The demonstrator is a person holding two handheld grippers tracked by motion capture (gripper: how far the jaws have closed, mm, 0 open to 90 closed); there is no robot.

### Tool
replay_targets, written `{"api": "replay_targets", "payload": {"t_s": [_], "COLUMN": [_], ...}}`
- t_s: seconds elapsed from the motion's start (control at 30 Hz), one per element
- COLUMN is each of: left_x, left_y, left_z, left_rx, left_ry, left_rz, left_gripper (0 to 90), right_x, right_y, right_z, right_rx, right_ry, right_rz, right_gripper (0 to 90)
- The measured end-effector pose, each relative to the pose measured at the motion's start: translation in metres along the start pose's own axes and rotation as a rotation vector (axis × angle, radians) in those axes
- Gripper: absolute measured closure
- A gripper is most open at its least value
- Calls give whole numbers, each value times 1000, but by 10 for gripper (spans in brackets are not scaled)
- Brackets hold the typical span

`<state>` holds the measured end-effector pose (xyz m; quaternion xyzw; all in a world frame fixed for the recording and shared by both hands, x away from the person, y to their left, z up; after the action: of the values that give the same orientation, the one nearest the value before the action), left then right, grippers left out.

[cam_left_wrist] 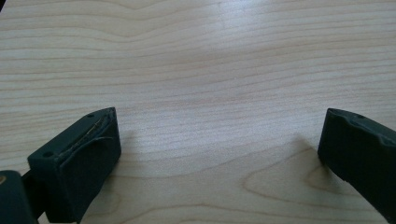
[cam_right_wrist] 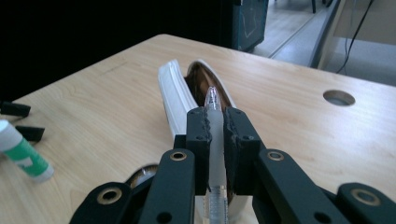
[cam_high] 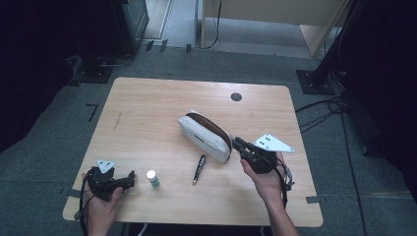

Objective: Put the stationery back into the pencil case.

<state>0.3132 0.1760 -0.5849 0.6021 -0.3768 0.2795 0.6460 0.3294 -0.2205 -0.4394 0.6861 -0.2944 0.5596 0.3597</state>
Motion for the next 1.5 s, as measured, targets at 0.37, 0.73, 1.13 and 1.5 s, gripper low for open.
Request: {"api": "replay_targets", "payload": {"t_s": [0.37,0.73,1.13,1.5], "left_x": [0,0,0,0], "left_y": [0,0,0,0], "left_z": [0,0,1,1], "left_rx": [0,-4,-8,-9], "left_ry": [-3,-5,-7,-7], "left_rz": [-1,-1,0,-1], "left_gripper": [0,0,0,0], "right_x": [21,21,22,32], "right_y": [-32,-69,-94,-103], "right_z": [5,8,12,9], "right_rx": [39,57,62,48], "right_ry": [-1,34,84,105], "right_rz": [43,26,31,64], "right_gripper": [819,817,816,815]}}
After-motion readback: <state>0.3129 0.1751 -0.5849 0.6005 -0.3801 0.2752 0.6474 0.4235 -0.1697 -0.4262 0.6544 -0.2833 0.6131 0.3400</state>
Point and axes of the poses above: each handheld gripper's, and its own axes: y roughly backward along the jaws, x roughly out of its top, z roughly to its right, the point moved 9 cm from there along -y, roughly forward along the jaws, and after that the axes turned 12 degrees about z, right-handed, at the moved point
